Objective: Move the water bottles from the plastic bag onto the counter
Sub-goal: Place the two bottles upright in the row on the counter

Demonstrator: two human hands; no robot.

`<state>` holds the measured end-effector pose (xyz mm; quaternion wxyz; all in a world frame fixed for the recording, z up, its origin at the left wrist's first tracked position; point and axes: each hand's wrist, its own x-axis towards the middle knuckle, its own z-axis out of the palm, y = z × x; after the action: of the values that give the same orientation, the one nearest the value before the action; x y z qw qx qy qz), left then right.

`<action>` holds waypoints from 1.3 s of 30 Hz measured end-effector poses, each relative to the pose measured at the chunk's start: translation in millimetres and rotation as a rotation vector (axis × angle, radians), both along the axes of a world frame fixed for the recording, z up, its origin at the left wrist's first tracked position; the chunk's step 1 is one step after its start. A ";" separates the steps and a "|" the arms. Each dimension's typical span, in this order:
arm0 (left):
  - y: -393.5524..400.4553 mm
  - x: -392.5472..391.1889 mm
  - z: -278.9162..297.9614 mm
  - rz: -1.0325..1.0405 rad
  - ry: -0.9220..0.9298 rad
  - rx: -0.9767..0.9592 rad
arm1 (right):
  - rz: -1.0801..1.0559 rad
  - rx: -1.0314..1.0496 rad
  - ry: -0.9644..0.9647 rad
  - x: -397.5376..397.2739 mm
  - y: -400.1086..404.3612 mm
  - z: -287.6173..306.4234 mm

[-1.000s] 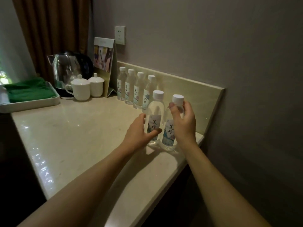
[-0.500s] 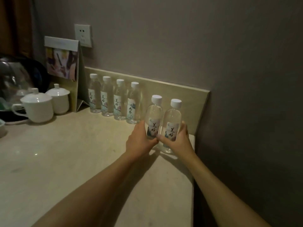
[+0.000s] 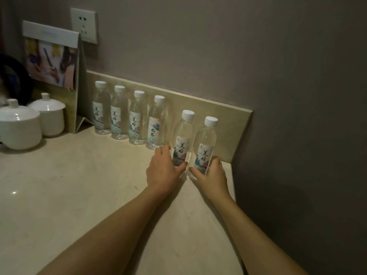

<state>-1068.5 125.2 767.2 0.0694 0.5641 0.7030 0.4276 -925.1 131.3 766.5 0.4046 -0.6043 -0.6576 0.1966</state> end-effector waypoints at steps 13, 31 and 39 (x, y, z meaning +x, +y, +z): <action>36.9 -13.7 4.5 0.069 0.070 -0.110 | -0.064 -0.022 0.006 -24.0 47.0 -0.1; 67.1 -22.6 8.7 -0.027 0.103 -0.112 | -0.285 -0.048 -0.174 -48.1 68.1 5.0; 64.2 -24.2 6.6 -0.050 0.091 -0.086 | -0.281 -0.050 -0.175 -49.6 62.4 4.1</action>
<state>-1092.7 189.4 773.7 0.0720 0.5968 0.7089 0.3689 -974.7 193.7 770.6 0.3541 -0.7151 -0.5941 0.1009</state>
